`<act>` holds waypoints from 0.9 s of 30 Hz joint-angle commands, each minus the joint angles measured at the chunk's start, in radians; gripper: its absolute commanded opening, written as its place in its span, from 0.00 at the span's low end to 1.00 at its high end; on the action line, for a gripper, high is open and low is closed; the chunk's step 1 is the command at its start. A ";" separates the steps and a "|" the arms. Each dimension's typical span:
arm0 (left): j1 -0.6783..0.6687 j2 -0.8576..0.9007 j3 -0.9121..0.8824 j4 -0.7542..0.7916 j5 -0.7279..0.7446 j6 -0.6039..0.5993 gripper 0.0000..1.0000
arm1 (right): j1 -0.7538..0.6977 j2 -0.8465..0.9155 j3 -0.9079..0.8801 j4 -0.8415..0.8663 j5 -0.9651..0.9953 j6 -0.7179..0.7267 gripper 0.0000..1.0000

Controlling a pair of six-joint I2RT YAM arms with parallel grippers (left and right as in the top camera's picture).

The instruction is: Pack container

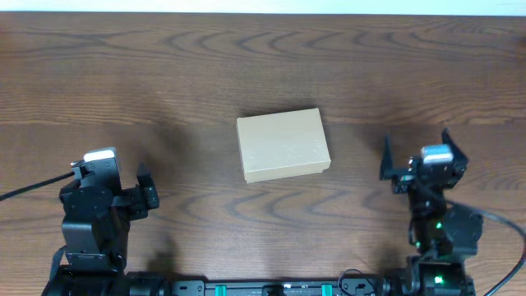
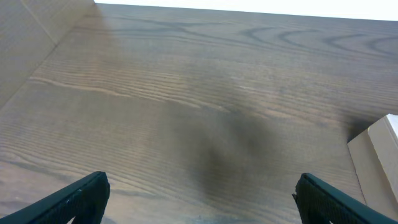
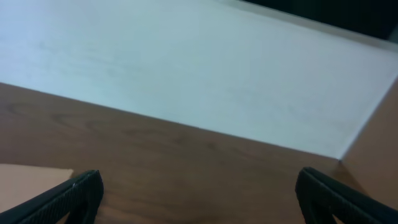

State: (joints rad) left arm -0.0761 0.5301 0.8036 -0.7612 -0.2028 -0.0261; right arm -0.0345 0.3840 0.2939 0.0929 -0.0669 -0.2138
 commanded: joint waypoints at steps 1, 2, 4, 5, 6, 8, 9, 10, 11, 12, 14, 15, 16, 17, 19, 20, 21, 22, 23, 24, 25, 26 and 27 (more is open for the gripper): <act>-0.005 0.000 0.003 -0.002 -0.014 -0.004 0.95 | 0.019 -0.064 -0.071 0.035 0.019 -0.012 0.99; -0.005 0.000 0.003 -0.002 -0.014 -0.004 0.95 | 0.023 -0.081 -0.088 0.039 0.024 -0.011 0.99; -0.005 0.000 0.003 -0.002 -0.014 -0.004 0.95 | 0.028 -0.105 -0.111 0.039 0.035 -0.012 0.99; -0.005 0.000 0.003 -0.002 -0.014 -0.004 0.95 | 0.032 -0.115 -0.122 0.039 0.040 -0.012 0.99; -0.005 0.000 0.003 -0.002 -0.014 -0.004 0.96 | 0.036 -0.125 -0.133 0.039 0.049 -0.012 0.99; -0.005 0.000 0.003 -0.002 -0.014 -0.004 0.96 | 0.045 -0.146 -0.156 0.039 0.068 -0.012 0.99; -0.005 0.000 0.003 -0.002 -0.014 -0.004 0.95 | 0.050 -0.161 -0.172 0.039 0.071 -0.012 0.99; -0.005 0.000 0.003 -0.002 -0.014 -0.004 0.95 | 0.051 -0.171 -0.182 0.039 0.071 -0.012 0.99; -0.005 0.000 0.003 -0.002 -0.014 -0.004 0.95 | 0.052 -0.186 -0.196 0.039 0.071 -0.012 0.99; -0.005 0.000 0.003 -0.002 -0.014 -0.004 0.95 | 0.053 -0.199 -0.211 0.039 0.071 -0.012 0.99; -0.005 0.000 0.003 -0.002 -0.014 -0.004 0.95 | 0.054 -0.224 -0.237 0.039 0.071 -0.011 0.99; -0.005 0.000 0.003 -0.002 -0.014 -0.004 0.95 | 0.054 -0.235 -0.246 0.039 0.070 -0.011 0.99; -0.005 0.000 0.003 -0.002 -0.014 -0.004 0.95 | 0.054 -0.243 -0.254 0.039 0.070 -0.011 0.99; -0.005 0.000 0.003 -0.002 -0.014 -0.004 0.95 | 0.054 -0.250 -0.259 0.039 0.070 -0.011 0.99; -0.005 0.000 0.003 -0.002 -0.014 -0.004 0.95 | 0.054 -0.258 -0.266 0.038 0.071 -0.012 0.99; -0.005 0.000 0.003 -0.002 -0.014 -0.004 0.96 | 0.054 -0.262 -0.272 0.037 0.072 -0.012 0.99; -0.005 0.000 0.003 -0.002 -0.014 -0.004 0.95 | 0.054 -0.266 -0.278 0.030 0.072 -0.012 0.99; -0.005 0.000 0.003 -0.002 -0.014 -0.004 0.96 | 0.054 -0.272 -0.285 0.023 0.071 -0.011 0.99; -0.005 0.000 0.003 -0.002 -0.014 -0.004 0.95 | 0.055 -0.279 -0.289 0.003 0.071 -0.012 0.99; -0.005 0.000 0.003 -0.002 -0.014 -0.004 0.95 | 0.055 -0.283 -0.288 -0.018 0.071 -0.011 0.99; -0.005 0.000 0.003 -0.002 -0.014 -0.004 0.95 | 0.055 -0.289 -0.288 -0.033 0.071 -0.011 0.99; -0.005 0.000 0.003 -0.002 -0.014 -0.004 0.96 | 0.055 -0.294 -0.288 -0.047 0.071 -0.011 0.99; -0.005 0.000 0.003 -0.002 -0.014 -0.004 0.95 | 0.055 -0.300 -0.288 -0.066 0.071 -0.011 0.99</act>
State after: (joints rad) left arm -0.0761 0.5301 0.8036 -0.7612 -0.2028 -0.0261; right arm 0.0105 0.1024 0.0154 0.0441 -0.0059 -0.2169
